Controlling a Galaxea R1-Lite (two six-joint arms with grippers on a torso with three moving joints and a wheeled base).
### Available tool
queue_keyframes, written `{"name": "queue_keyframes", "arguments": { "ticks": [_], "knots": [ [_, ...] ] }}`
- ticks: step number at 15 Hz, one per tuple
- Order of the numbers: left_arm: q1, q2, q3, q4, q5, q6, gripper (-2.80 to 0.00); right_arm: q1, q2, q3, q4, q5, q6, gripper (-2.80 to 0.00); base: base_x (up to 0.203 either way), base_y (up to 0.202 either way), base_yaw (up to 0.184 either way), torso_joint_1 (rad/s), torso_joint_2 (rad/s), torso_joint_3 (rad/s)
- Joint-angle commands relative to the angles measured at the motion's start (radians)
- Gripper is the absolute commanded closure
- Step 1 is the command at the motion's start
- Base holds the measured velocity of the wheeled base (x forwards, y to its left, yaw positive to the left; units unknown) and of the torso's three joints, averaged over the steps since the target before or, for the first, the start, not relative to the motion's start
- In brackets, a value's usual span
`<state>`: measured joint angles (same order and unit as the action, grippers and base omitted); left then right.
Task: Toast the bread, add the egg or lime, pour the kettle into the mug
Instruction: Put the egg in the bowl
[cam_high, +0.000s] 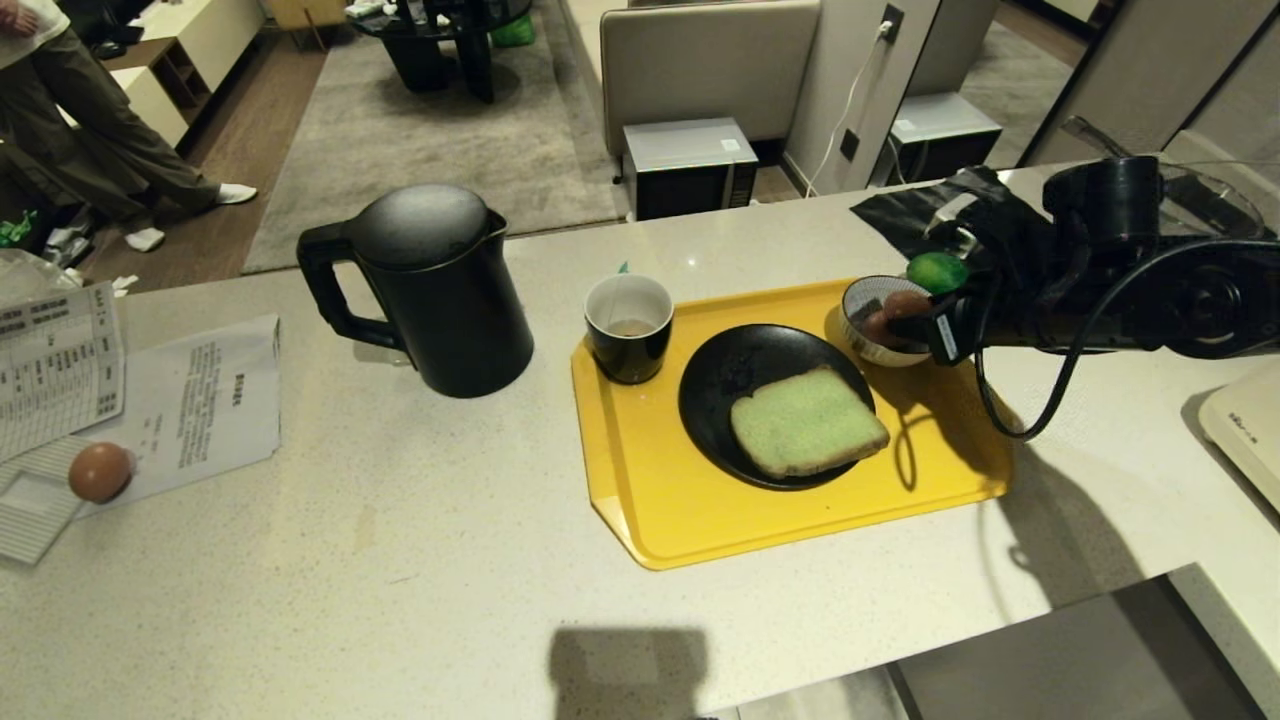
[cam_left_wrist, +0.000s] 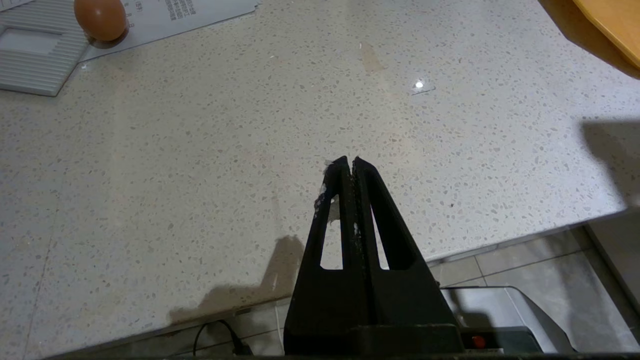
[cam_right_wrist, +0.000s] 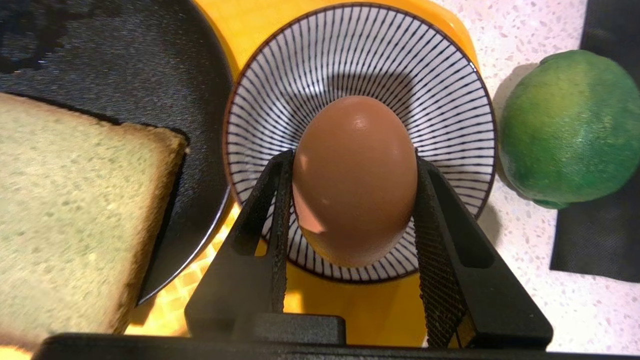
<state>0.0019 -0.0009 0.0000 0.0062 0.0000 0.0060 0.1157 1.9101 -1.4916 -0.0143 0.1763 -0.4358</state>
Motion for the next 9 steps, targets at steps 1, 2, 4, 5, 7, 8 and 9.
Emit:
{"name": "queue_keyframes", "arguments": {
  "ticks": [1,2,4,5,7,8,9],
  "knots": [
    [0.001,0.000,0.000,0.000,0.000,0.000,0.00,0.002,0.037,-0.035,-0.001,0.000,-0.003,0.00,0.000,0.000,0.000,0.000,0.00,0.000],
    [0.000,-0.001,0.002,0.000,0.000,0.000,0.00,0.002,0.050,-0.051,-0.001,-0.001,-0.002,0.00,0.000,0.000,0.000,0.000,0.00,0.000],
    [0.000,-0.001,0.001,0.000,0.000,0.000,0.00,0.001,0.074,-0.070,-0.001,-0.001,-0.001,0.00,0.000,0.000,0.000,0.000,0.00,0.000],
    [0.001,0.001,0.001,0.000,0.000,0.000,0.00,0.002,0.080,-0.072,-0.001,-0.001,-0.003,0.00,0.000,0.000,0.000,0.000,0.00,0.000],
    [0.001,0.000,0.000,0.000,0.000,0.000,0.00,0.002,0.089,-0.075,-0.001,-0.001,-0.003,0.00,0.000,0.000,0.000,0.000,0.00,0.000],
    [0.000,0.001,0.002,0.000,0.000,0.000,0.00,0.002,0.090,-0.077,-0.001,-0.001,-0.003,0.00,0.000,0.000,0.000,0.000,0.00,0.000],
    [0.000,-0.001,0.001,0.000,0.000,0.000,0.00,0.002,0.093,-0.081,-0.001,0.000,-0.003,0.00,0.000,0.000,0.000,0.000,0.00,0.000]
  ]
}}
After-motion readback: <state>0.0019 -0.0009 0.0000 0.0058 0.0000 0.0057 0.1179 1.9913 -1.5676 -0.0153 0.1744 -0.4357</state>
